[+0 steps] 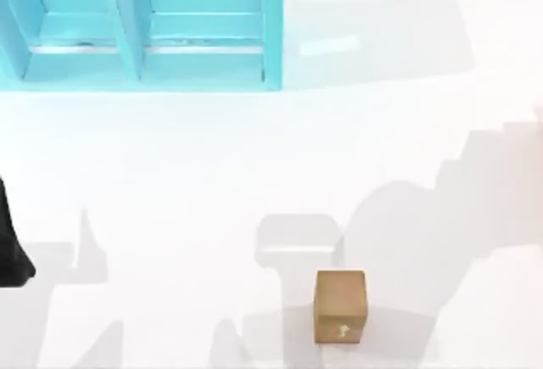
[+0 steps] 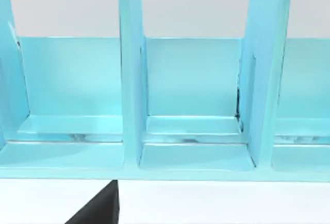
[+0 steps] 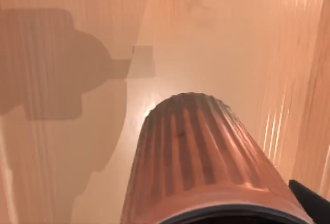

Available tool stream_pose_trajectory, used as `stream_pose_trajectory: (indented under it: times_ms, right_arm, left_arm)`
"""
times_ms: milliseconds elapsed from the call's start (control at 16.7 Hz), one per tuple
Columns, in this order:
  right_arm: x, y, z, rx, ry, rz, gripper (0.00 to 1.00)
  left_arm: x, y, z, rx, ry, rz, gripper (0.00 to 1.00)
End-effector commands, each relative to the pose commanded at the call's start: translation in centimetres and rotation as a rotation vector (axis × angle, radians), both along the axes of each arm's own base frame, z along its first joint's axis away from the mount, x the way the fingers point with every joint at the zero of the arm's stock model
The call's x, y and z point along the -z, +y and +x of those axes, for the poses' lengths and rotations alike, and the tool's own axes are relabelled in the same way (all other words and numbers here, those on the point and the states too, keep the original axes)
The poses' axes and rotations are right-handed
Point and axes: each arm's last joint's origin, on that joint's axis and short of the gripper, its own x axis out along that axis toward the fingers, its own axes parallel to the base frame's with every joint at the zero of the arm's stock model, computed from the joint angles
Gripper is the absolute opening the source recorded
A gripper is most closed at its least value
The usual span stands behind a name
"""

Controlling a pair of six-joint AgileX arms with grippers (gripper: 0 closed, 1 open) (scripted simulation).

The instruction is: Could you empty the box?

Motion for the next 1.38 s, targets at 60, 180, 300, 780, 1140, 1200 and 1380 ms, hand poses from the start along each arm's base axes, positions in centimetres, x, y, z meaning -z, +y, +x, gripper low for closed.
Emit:
stream_pose_trajectory:
  times_ms: [60,180,300,780,1140,1200,1380]
  right_arm:
    - [-0.6,-0.3,-0.5,0.009,0.006,0.004,0.0]
    - [-1.5,-0.7,-1.2,0.02,0.011,0.007,0.0]
    - [-1.6,-0.7,-1.2,0.021,0.011,0.008,0.0]
    - [-0.3,5.5,1.7,-0.008,-0.072,-0.019,0.0]
    - [3.3,20.7,1.1,-0.083,-0.149,-0.007,0.0]
    - [4.3,22.0,-0.1,-0.071,-0.119,-0.008,0.0]
    - [6.5,23.9,-3.4,-0.02,-0.043,-0.021,0.0]
  left_arm:
    - [0.0,0.0,0.0,0.0,0.0,0.0,1.0]
    - [0.0,0.0,0.0,0.0,0.0,0.0,1.0]
    - [0.0,0.0,0.0,0.0,0.0,0.0,1.0]
    - [0.0,0.0,0.0,0.0,0.0,0.0,1.0]
    - [0.0,0.0,0.0,0.0,0.0,0.0,1.0]
    - [0.0,0.0,0.0,0.0,0.0,0.0,1.0]
    - [0.0,0.0,0.0,0.0,0.0,0.0,1.0]
